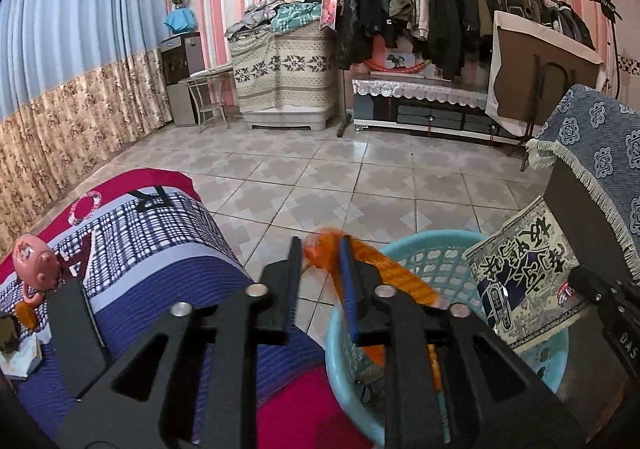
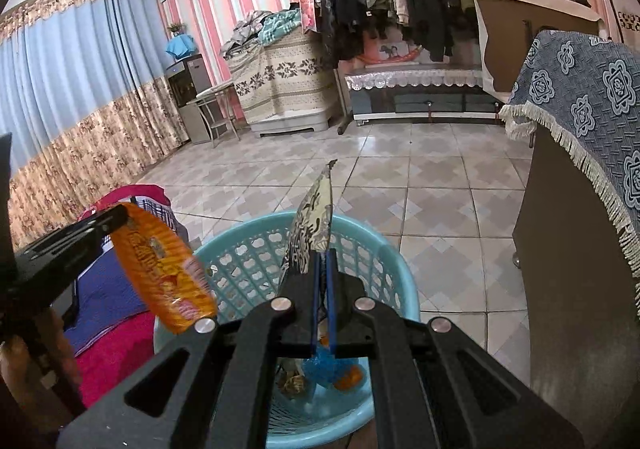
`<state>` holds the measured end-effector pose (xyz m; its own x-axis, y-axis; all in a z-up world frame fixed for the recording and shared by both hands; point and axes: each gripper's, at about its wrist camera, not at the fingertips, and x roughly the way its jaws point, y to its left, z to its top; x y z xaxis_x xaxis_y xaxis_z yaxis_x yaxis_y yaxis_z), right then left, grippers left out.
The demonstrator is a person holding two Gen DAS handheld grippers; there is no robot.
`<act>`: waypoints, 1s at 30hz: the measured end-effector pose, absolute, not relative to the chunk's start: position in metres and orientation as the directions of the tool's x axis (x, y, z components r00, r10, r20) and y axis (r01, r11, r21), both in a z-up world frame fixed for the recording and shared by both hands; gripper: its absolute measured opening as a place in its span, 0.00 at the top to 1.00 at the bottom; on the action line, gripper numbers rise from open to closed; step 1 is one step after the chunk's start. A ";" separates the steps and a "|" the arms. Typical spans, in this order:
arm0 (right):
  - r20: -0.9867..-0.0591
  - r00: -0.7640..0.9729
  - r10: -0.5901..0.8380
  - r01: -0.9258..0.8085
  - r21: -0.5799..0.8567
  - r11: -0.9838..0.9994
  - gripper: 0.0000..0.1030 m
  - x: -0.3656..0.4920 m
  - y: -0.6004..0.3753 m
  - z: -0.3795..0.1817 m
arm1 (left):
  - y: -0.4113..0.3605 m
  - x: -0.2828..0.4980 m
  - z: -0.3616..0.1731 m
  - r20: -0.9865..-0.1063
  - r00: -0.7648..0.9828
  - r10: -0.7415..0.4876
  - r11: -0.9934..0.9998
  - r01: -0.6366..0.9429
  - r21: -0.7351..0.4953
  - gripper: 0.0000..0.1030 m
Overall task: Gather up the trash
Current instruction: 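Carry both wrappers over the wastebasket and open both tools to drop them, then move both tools back over the bed toward the cream lid and paper card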
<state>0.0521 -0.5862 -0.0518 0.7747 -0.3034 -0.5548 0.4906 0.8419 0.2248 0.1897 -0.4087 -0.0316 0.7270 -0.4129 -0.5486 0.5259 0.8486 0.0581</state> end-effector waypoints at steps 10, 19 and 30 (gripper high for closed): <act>-0.572 0.764 -0.298 0.487 0.208 0.848 0.97 0.057 -0.579 -0.057 | -0.384 0.184 -0.029 -0.512 0.784 -0.351 0.890 0.450 0.079 0.12; -0.590 0.748 -0.304 0.485 0.173 0.857 0.96 0.072 -0.569 -0.060 | -0.352 0.185 -0.034 -0.518 0.799 -0.306 0.913 0.401 0.079 0.08; -0.607 0.724 -0.329 0.509 0.148 0.848 0.23 0.078 -0.565 -0.062 | -0.341 0.188 -0.037 -0.530 0.788 -0.313 0.917 0.397 0.048 0.08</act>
